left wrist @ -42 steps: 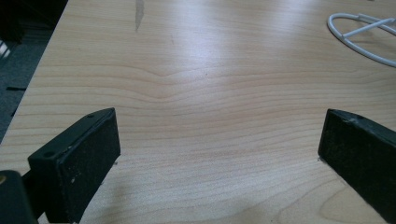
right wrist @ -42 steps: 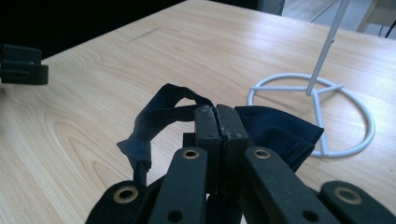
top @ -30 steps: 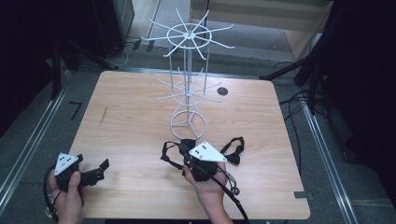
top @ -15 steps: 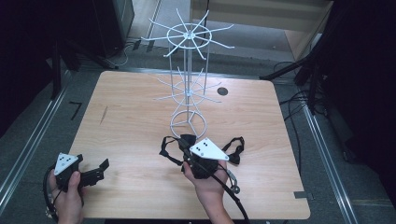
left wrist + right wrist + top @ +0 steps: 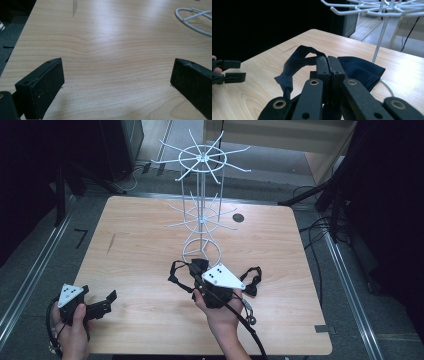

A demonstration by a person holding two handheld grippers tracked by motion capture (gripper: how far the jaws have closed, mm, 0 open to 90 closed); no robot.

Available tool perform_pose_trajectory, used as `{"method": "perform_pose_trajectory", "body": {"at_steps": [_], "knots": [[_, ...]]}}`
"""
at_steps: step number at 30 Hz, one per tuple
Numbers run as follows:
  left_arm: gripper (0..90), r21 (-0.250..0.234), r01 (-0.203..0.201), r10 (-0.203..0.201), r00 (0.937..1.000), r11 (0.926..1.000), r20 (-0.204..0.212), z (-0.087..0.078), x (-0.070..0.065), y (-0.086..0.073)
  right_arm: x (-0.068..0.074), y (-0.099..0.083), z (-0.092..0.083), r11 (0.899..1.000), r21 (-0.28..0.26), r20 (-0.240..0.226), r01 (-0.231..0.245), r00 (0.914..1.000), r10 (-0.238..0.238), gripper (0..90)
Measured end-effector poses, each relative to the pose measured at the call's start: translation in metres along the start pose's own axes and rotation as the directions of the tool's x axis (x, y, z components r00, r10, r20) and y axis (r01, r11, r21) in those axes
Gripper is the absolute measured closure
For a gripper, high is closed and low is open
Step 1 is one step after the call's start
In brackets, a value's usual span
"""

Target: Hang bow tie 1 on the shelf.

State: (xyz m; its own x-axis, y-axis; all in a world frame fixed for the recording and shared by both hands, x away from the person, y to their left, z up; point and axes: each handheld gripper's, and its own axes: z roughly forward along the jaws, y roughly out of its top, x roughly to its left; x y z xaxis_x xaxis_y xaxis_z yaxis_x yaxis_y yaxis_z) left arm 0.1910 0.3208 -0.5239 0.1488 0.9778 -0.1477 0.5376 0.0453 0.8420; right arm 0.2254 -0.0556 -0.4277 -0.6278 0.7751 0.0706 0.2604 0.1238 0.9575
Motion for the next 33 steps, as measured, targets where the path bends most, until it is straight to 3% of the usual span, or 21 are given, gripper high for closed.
{"method": "perform_pose_trajectory", "body": {"at_steps": [33], "knots": [[0.0, -0.003, -0.001, 0.001, 1.0, 1.0, 0.0, 0.0, 0.0, 0.0, 0.008, 0.033, -0.001, 0.997, -0.071, 0.022, -0.001, 0.9998, 0.003, 90.0]]}}
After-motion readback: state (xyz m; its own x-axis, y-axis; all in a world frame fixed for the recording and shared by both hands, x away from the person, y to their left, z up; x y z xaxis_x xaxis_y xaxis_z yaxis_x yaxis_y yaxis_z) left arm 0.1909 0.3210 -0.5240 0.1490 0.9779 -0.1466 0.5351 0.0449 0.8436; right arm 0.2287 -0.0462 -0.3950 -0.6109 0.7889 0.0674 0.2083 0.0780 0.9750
